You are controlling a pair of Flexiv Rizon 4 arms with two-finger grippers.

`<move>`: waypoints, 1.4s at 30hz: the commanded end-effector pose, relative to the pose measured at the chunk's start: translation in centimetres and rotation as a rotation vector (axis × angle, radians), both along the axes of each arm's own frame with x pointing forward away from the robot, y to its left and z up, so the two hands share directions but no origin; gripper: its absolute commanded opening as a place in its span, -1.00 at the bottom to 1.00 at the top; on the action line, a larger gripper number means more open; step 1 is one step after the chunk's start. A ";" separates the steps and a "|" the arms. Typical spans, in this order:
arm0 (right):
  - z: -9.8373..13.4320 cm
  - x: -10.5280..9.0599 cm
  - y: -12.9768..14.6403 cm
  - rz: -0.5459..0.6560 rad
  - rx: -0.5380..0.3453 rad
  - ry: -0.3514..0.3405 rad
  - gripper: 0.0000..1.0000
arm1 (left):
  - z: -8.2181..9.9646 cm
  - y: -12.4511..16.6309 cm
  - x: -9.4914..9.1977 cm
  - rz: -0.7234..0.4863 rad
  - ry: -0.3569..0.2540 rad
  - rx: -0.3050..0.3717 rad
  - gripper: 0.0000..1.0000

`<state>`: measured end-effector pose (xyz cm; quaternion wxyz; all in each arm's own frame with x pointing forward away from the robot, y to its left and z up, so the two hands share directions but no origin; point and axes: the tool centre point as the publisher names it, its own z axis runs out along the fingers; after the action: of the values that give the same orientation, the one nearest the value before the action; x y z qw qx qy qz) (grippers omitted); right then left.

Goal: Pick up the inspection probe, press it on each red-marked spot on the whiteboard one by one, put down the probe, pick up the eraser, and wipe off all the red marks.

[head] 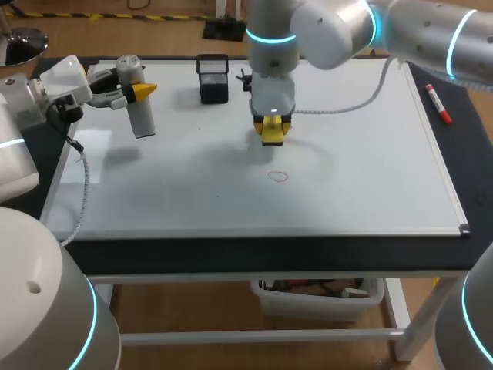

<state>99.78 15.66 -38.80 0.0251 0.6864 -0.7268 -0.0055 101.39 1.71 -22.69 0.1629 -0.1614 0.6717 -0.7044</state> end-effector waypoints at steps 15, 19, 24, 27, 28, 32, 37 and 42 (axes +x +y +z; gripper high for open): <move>-0.2 4.8 -9.6 -0.185 0.040 0.030 -1.00 | 0.0 0.0 0.0 0.000 -0.004 -0.002 -1.00; -0.5 5.8 -12.2 -0.233 0.039 0.042 -1.00 | 0.0 0.0 0.0 0.000 -0.004 -0.002 -1.00; -1.1 6.9 -15.2 -0.278 0.019 0.057 -1.00 | 0.0 0.0 0.0 0.000 -0.004 -0.002 -1.00; -1.3 7.6 -16.7 -0.298 0.013 0.063 -1.00 | 0.0 0.0 0.0 0.000 -0.004 -0.002 -1.00; -1.4 7.8 -17.2 -0.303 0.009 0.064 -1.00 | 0.0 0.0 0.0 0.000 -0.004 -0.002 -1.00; -1.5 8.4 -18.9 -0.322 0.005 0.068 -1.00 | 0.0 0.0 0.0 0.000 -0.004 -0.002 -1.00; -1.6 9.2 -21.0 -0.355 0.002 0.072 -1.00 | 0.0 0.0 0.0 0.000 -0.004 -0.002 -1.00; -1.8 9.7 -22.8 -0.386 -0.005 0.080 -1.00 | 0.0 0.0 0.0 0.000 -0.004 -0.002 -1.00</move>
<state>109.01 -6.41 -40.70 0.0504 0.5341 -0.8434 -0.0306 101.39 1.70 -22.69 0.1629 -0.1614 0.6717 -0.7044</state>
